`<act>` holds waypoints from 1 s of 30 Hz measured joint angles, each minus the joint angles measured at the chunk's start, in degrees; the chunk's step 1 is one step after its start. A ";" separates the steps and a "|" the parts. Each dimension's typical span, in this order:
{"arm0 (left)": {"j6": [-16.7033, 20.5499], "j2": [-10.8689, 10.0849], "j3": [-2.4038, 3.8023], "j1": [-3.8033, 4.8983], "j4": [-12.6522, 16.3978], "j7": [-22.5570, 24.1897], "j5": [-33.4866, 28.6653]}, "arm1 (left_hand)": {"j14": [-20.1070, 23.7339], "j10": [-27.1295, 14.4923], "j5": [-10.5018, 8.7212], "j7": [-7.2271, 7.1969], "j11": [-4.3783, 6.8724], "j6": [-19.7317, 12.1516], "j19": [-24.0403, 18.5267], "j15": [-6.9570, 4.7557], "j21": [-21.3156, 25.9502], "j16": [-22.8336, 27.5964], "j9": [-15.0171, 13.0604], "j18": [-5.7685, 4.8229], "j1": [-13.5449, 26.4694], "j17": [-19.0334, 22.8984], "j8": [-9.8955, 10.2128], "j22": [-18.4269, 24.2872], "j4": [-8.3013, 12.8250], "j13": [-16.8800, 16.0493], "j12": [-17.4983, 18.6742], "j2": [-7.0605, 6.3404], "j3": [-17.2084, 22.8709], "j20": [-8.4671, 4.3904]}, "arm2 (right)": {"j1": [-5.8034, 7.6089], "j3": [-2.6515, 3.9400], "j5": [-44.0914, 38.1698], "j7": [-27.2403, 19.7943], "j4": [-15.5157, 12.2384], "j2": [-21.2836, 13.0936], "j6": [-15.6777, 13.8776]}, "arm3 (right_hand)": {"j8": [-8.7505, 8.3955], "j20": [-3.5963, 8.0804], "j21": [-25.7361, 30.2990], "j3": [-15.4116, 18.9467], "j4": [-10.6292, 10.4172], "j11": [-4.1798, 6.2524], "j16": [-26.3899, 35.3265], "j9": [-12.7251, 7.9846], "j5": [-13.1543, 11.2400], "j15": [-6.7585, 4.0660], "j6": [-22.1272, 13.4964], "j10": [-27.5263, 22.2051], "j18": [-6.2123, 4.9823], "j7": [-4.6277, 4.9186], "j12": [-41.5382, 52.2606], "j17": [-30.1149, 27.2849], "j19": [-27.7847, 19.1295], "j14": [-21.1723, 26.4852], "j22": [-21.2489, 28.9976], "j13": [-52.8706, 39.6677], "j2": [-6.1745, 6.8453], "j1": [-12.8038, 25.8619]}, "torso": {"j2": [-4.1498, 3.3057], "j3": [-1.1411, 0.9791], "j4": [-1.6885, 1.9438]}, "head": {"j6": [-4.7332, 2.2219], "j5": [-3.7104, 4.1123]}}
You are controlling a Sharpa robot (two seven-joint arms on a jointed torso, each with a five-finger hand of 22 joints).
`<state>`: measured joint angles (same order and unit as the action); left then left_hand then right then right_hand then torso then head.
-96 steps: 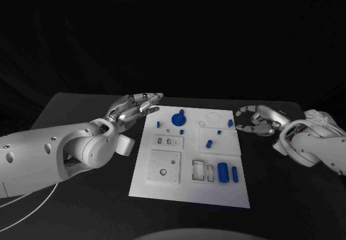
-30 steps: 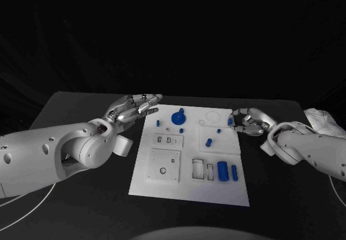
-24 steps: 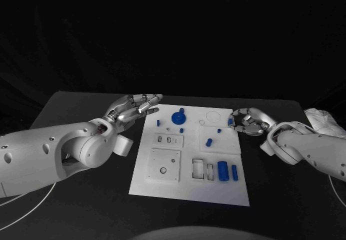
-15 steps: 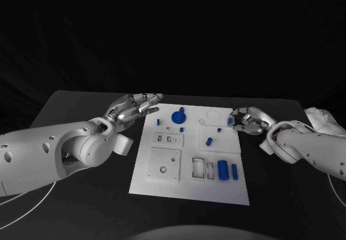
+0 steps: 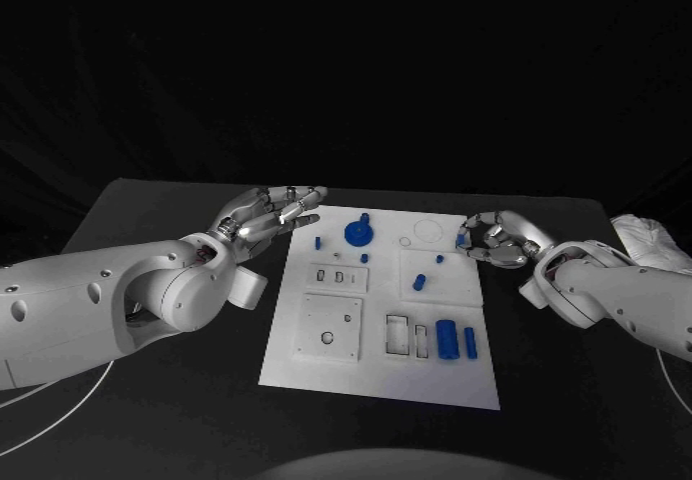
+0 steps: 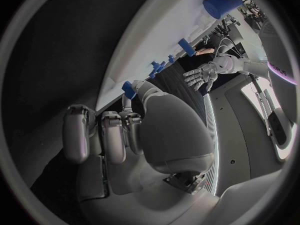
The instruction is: Assemble the parts on the task board
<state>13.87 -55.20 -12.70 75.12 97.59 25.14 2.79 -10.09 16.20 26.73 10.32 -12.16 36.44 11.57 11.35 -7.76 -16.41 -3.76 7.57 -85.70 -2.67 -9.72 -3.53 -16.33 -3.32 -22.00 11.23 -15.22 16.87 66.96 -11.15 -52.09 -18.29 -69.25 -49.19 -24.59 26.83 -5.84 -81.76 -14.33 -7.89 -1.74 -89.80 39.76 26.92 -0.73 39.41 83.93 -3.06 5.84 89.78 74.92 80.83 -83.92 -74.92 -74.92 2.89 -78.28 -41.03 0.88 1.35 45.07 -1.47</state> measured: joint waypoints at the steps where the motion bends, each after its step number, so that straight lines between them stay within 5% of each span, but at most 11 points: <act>1: -0.01 0.00 0.00 0.00 0.00 -0.02 0.00 | 0.00 0.00 0.00 0.00 0.00 0.00 0.00 0.00 0.00 0.00 0.00 0.00 0.00 0.00 0.00 0.00 0.00 0.00 0.00 0.00 0.00 0.00 | 0.42 0.00 0.03 -0.02 -1.08 -0.31 -0.33 | 0.01 0.00 0.00 0.00 0.00 0.00 0.00 0.00 0.00 0.00 0.11 0.00 0.00 0.11 0.00 0.00 0.00 0.00 0.00 0.00 0.00 0.00 | 0.02 0.00 0.00 | 0.00 -0.07; 9: -0.04 0.16 0.00 0.00 -0.17 -0.20 0.02 | 0.00 0.00 0.00 0.00 0.00 0.00 0.00 0.00 0.00 0.00 0.00 0.01 0.00 0.00 0.00 0.00 0.00 0.01 0.00 0.00 0.00 0.00 | 4.20 0.14 0.08 0.33 -9.81 -1.54 -1.25 | 0.38 0.00 0.09 0.01 0.00 0.00 0.00 -0.36 -0.34 0.00 0.82 0.00 0.00 0.19 0.00 -0.01 0.00 0.00 0.00 0.01 0.00 0.00 | 0.07 0.02 0.07 | 0.16 -0.13; 13: -0.05 0.48 0.00 0.00 -0.34 -0.27 0.03 | 0.00 0.00 0.00 0.00 0.00 0.00 0.21 0.00 -0.23 -0.24 0.00 0.00 0.00 0.00 -0.25 0.00 -0.16 0.01 0.00 0.00 0.16 -0.21 | 5.02 0.17 -0.36 1.35 -12.30 0.17 -0.65 | 0.38 0.09 0.52 0.01 0.00 0.00 0.00 -0.36 -0.34 0.00 0.82 0.00 -0.01 0.18 0.00 -0.01 -0.53 0.00 0.01 0.01 0.00 0.00 | 0.07 0.01 0.09 | 0.16 -0.13; 30: -0.10 0.79 0.00 0.00 -0.57 -0.50 0.06 | 0.00 0.00 0.00 0.00 0.00 0.00 0.21 0.00 -0.23 -0.24 0.00 0.01 0.00 0.00 -0.24 0.01 -0.16 0.02 0.01 0.00 0.16 -0.21 | 5.00 0.12 -9.07 9.47 -13.33 9.58 8.64 | 0.37 -0.21 1.11 0.17 0.15 0.00 0.00 -1.24 -1.96 0.00 1.24 0.00 0.00 0.60 0.00 -0.01 -1.23 0.00 0.01 0.01 0.00 0.00 | -0.07 -0.02 0.10 | 0.56 -1.41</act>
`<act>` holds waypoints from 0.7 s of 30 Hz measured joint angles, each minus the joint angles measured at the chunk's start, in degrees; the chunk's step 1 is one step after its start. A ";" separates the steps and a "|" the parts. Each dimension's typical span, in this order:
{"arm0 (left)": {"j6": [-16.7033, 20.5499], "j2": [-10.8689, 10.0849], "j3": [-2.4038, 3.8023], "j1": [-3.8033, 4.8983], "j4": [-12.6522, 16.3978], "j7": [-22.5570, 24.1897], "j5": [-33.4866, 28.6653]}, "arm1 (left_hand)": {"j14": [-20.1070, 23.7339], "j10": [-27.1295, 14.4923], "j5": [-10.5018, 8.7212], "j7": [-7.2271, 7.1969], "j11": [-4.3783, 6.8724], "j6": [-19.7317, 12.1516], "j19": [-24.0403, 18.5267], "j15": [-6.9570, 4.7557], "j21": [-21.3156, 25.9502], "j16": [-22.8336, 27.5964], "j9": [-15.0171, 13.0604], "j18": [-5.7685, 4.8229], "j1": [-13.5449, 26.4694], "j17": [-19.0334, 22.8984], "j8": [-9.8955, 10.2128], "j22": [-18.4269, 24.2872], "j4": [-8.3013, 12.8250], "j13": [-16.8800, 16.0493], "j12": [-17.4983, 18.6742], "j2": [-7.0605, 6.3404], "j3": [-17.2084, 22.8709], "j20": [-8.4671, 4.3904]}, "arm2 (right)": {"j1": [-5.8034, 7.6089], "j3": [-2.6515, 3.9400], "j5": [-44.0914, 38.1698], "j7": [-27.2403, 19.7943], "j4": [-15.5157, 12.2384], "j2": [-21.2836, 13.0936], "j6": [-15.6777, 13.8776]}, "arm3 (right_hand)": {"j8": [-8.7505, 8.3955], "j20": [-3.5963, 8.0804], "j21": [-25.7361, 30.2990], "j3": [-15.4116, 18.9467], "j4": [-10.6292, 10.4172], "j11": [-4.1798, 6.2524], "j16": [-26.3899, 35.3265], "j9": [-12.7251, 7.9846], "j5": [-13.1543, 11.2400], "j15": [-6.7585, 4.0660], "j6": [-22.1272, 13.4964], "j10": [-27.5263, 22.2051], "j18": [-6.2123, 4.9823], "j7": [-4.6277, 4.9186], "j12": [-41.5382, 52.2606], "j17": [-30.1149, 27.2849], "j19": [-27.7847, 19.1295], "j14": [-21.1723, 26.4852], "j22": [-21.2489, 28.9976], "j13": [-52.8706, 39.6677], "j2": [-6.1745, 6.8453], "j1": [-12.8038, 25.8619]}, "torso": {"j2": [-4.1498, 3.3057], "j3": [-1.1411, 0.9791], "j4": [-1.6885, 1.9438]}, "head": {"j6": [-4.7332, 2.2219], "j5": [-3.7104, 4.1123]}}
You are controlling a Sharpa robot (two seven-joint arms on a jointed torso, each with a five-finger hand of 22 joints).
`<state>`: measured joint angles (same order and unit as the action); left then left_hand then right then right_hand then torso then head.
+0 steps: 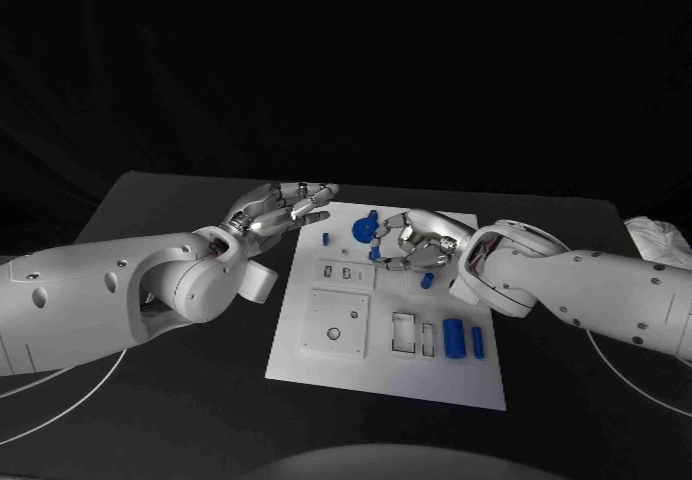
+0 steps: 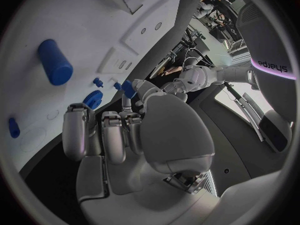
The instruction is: Assemble the parts on the task board
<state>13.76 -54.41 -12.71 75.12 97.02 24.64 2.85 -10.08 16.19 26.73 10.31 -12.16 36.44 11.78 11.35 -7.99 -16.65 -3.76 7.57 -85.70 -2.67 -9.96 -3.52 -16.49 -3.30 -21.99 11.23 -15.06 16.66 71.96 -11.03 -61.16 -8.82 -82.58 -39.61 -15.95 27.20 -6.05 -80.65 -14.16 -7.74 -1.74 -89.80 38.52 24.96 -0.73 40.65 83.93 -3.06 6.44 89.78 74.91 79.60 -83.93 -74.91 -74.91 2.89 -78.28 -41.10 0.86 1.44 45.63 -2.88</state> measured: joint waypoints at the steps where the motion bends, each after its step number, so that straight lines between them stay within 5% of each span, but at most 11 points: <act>1: 0.00 0.06 0.00 0.00 -0.01 -0.03 0.00 | 0.00 0.00 0.00 0.00 0.00 0.00 0.00 0.00 0.00 0.00 0.00 0.00 0.00 0.00 0.00 0.00 0.00 0.00 0.00 0.00 0.00 0.00 | 0.00 0.00 -0.70 0.42 0.15 0.53 0.39 | 0.00 0.00 0.00 0.00 0.00 0.00 0.00 -0.01 0.00 0.00 0.00 0.00 0.00 0.00 0.00 0.00 0.00 0.00 0.00 0.00 0.00 0.00 | 0.00 0.01 -0.01 | 0.03 -0.02; 21: -0.06 0.35 0.00 0.00 -0.03 -0.57 0.01 | 0.00 0.00 0.00 0.00 0.00 0.00 0.00 0.00 0.00 0.00 0.00 0.00 0.00 -0.05 0.01 -0.04 0.00 -0.04 -0.28 0.00 0.00 0.00 | -0.61 0.02 -6.25 4.13 4.27 5.92 4.45 | -0.28 0.00 0.50 -0.01 0.32 0.00 0.00 -0.50 -0.04 0.00 0.60 0.00 0.00 -0.01 0.00 0.01 -0.41 0.00 0.01 0.01 0.00 0.00 | 0.03 -0.01 -0.07 | 0.30 -0.71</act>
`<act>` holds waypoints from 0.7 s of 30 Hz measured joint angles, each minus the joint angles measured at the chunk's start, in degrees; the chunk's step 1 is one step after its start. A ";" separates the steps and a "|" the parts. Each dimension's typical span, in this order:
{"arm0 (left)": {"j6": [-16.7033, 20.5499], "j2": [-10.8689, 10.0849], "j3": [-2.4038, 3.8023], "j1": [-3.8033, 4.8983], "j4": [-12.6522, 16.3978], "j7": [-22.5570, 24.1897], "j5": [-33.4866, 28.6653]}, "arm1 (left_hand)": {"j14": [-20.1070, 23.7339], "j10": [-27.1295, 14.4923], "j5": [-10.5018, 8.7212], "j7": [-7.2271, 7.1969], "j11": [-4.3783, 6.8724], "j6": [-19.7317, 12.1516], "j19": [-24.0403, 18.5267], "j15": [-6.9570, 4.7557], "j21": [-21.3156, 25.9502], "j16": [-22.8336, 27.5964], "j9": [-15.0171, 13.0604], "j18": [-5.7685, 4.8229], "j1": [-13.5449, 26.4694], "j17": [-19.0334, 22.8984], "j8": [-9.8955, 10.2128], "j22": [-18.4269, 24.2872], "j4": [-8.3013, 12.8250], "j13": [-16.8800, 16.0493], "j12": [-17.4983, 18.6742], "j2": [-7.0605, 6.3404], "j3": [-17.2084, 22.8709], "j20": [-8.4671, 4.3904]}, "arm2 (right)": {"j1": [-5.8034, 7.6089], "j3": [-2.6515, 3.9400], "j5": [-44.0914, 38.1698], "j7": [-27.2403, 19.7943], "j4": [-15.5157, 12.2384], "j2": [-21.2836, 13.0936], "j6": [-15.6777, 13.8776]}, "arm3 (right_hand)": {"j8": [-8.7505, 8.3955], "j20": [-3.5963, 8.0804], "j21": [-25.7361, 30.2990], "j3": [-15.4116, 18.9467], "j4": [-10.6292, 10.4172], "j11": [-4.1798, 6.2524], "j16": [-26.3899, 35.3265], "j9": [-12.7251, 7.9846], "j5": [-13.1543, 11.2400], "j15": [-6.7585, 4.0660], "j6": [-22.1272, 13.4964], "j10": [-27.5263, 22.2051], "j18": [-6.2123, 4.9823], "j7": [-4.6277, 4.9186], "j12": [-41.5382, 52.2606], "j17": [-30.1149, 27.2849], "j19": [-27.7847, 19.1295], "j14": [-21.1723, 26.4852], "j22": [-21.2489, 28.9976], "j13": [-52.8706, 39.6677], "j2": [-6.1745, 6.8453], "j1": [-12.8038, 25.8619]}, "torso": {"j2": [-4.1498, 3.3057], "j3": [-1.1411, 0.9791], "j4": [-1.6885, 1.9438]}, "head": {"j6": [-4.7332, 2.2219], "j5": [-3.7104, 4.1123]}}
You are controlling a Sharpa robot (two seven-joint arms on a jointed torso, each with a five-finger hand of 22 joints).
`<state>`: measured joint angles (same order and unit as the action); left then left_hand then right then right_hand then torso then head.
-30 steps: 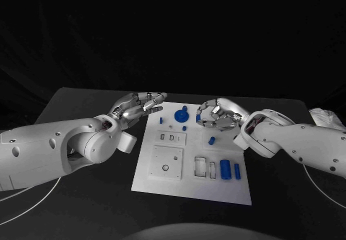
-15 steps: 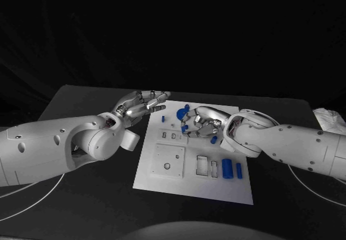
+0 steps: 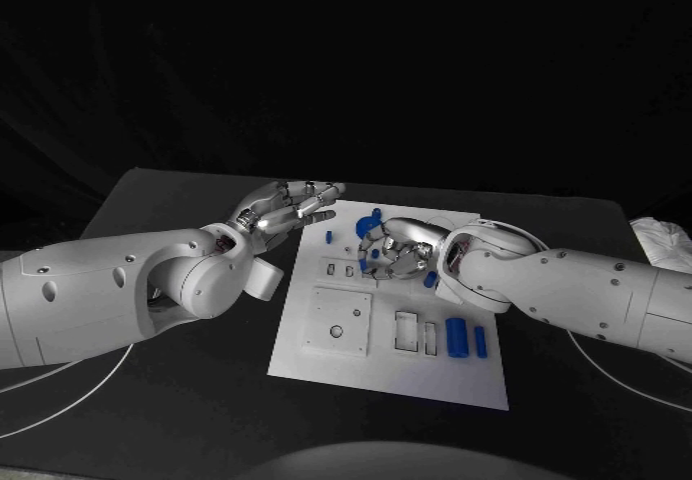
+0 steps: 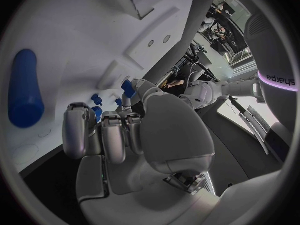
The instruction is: Assemble the parts on the task board
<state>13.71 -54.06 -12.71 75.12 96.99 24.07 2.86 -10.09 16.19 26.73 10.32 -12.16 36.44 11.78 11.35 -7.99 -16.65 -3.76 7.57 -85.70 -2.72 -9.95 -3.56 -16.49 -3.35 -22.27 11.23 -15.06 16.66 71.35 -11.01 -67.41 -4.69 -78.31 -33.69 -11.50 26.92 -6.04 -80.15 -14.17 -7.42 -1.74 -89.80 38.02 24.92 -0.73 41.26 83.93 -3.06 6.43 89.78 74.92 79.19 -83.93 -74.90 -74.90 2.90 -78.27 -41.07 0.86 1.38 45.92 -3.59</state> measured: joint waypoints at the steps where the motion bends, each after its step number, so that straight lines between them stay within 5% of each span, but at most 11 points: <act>1: 0.00 0.01 0.00 0.00 0.00 -0.02 0.00 | 0.00 0.00 0.00 0.00 0.00 0.00 0.00 0.00 0.00 0.00 0.00 0.00 0.00 0.00 0.00 0.00 0.00 0.00 0.00 0.00 0.00 0.00 | -0.05 0.00 -0.10 0.09 0.10 0.08 0.12 | 0.00 0.00 0.00 0.00 0.00 0.00 0.00 -0.09 0.00 0.00 0.00 0.00 0.00 0.00 0.00 0.01 0.00 0.00 0.00 0.00 0.00 0.00 | 0.00 0.00 0.00 | 0.00 -0.03; 21: -0.18 0.39 0.00 0.00 -0.40 -0.23 0.01 | 0.00 0.21 0.00 0.00 -0.21 0.00 0.20 0.00 0.00 0.00 0.00 0.01 0.00 0.01 0.00 0.01 0.00 0.01 0.00 0.00 0.00 0.20 | -0.63 0.08 -1.21 1.08 1.60 0.43 1.64 | -1.56 0.00 0.48 -0.24 0.55 0.00 0.00 -1.40 0.00 0.00 -0.01 0.00 0.00 0.00 0.00 0.02 -0.40 0.00 -0.04 0.00 0.23 0.23 | 0.02 0.03 -0.03 | 0.25 -0.29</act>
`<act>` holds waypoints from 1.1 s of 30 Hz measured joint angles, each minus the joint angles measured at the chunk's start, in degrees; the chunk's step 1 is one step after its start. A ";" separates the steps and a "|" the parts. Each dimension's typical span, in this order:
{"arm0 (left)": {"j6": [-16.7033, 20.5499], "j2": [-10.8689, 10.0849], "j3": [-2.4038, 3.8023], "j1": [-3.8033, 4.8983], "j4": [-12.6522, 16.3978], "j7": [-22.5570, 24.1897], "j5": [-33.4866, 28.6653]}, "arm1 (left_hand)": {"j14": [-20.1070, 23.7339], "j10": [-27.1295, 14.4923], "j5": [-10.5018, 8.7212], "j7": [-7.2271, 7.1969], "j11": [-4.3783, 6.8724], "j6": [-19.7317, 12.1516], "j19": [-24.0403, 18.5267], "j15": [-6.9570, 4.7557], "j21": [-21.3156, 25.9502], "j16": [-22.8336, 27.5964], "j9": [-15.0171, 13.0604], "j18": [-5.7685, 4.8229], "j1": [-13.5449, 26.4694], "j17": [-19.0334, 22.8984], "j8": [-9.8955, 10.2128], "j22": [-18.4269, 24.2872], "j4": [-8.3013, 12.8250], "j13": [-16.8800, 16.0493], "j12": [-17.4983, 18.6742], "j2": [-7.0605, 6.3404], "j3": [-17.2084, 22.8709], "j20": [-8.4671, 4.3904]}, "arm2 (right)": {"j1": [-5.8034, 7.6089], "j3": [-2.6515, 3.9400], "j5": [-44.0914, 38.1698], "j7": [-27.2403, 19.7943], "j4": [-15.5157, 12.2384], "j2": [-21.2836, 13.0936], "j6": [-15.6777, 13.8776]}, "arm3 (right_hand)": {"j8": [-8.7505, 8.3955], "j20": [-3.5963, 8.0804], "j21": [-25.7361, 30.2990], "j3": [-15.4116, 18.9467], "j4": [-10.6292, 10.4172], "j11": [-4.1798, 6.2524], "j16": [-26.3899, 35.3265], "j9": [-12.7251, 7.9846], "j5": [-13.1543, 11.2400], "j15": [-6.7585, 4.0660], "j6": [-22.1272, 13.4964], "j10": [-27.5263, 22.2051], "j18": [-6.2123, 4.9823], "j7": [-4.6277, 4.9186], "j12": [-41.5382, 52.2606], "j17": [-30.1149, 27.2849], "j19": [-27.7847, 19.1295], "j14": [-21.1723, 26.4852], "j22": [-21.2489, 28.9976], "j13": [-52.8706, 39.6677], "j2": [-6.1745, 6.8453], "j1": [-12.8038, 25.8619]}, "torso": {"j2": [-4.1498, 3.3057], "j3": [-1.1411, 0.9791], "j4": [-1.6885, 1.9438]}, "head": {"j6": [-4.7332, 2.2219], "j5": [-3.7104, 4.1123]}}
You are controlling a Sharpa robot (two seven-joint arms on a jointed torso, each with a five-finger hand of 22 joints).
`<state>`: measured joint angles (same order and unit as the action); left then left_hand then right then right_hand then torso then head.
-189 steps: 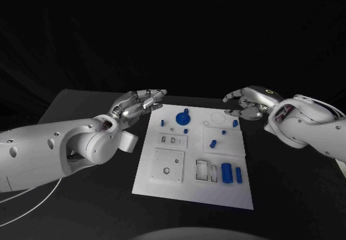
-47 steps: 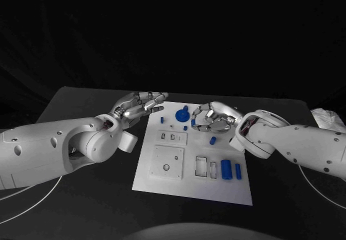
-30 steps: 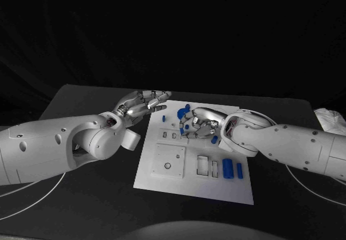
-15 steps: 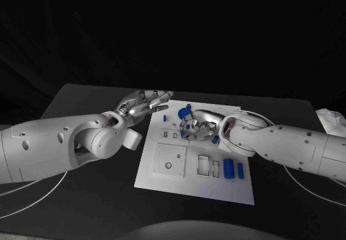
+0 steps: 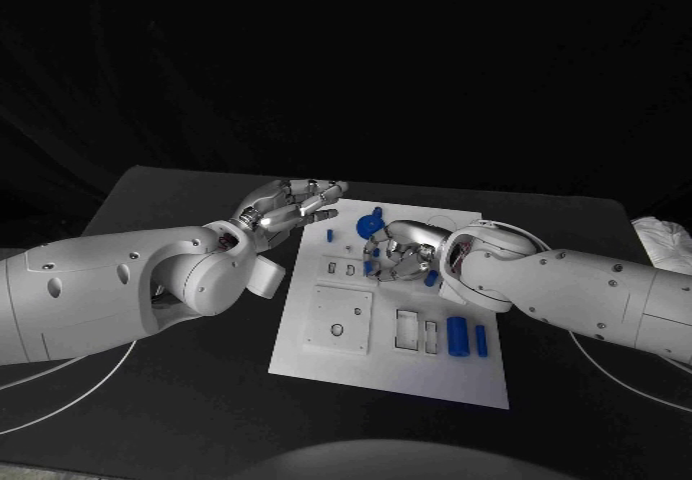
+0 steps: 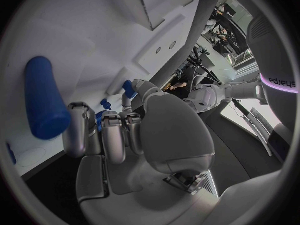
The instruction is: Assemble the parts on the task board
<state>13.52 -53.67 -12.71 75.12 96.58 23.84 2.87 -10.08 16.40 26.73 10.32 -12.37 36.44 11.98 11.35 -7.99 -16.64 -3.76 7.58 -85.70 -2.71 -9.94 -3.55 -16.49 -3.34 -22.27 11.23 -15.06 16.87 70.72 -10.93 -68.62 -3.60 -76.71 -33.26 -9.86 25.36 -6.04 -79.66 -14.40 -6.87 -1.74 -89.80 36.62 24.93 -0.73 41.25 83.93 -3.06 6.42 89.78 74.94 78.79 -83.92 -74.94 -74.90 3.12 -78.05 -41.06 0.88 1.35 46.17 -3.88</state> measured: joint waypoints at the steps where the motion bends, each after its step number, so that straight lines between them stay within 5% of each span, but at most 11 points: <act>1: -0.01 0.00 0.00 0.00 0.00 -0.01 0.00 | 0.00 0.00 0.00 0.00 0.00 0.00 0.00 0.00 0.00 0.00 0.00 0.00 0.00 0.00 0.00 0.00 0.00 0.00 0.00 0.00 0.00 0.00 | -0.03 0.00 -0.01 0.00 0.04 0.01 0.01 | -0.10 -0.11 0.00 0.00 0.00 0.00 0.00 -0.14 0.00 0.00 -0.01 0.00 0.00 0.01 0.00 0.00 -0.11 0.00 0.00 0.00 0.00 0.00 | 0.01 -0.01 0.00 | 0.01 -0.01; 18: -0.15 0.01 0.00 0.00 -0.05 -0.21 0.01 | 0.00 0.00 0.00 0.00 0.00 0.00 0.00 0.00 0.00 0.00 0.00 0.00 0.00 0.01 0.00 0.01 0.00 0.01 0.00 0.00 0.00 0.00 | -0.25 -0.06 -0.24 0.13 0.31 0.04 0.12 | -4.08 -0.20 0.23 -0.24 0.55 -0.42 0.00 -3.21 -0.92 0.42 -1.82 0.00 0.00 0.68 0.00 -0.01 -0.20 0.01 0.01 0.00 0.61 0.62 | 0.01 -0.05 -0.04 | 0.16 -0.13; 33: -0.22 0.05 0.00 0.00 -0.24 -0.44 0.02 | 0.00 0.00 0.00 0.00 0.00 0.00 0.00 0.00 0.00 -0.21 0.00 0.00 0.00 0.01 0.00 0.01 0.00 0.02 0.00 0.00 0.00 0.00 | -0.28 -0.06 -0.89 0.11 0.36 0.11 0.16 | -11.63 -0.42 0.67 1.45 1.72 -0.62 0.00 -9.61 -11.05 0.62 -6.38 0.20 0.00 0.64 0.00 -0.02 -0.41 -0.20 0.02 -0.05 1.02 2.29 | 0.01 -0.03 -0.04 | 0.24 -0.02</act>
<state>13.30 -53.62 -12.71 75.12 96.34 23.40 2.89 -10.09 16.40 26.74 10.32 -12.36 36.44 11.98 11.35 -7.99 -16.85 -3.76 7.58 -85.70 -2.70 -9.94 -3.54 -16.49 -3.32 -22.27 11.23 -15.06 16.86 70.44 -10.99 -69.51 -3.49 -76.34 -33.15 -9.70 13.72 -6.46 -79.00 -12.95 -5.15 -2.36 -89.80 27.01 13.88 -0.11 34.88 84.13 -3.06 7.06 89.78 74.92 78.38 -84.12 -74.92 -74.95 4.15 -75.76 -41.04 0.86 1.31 46.41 -3.90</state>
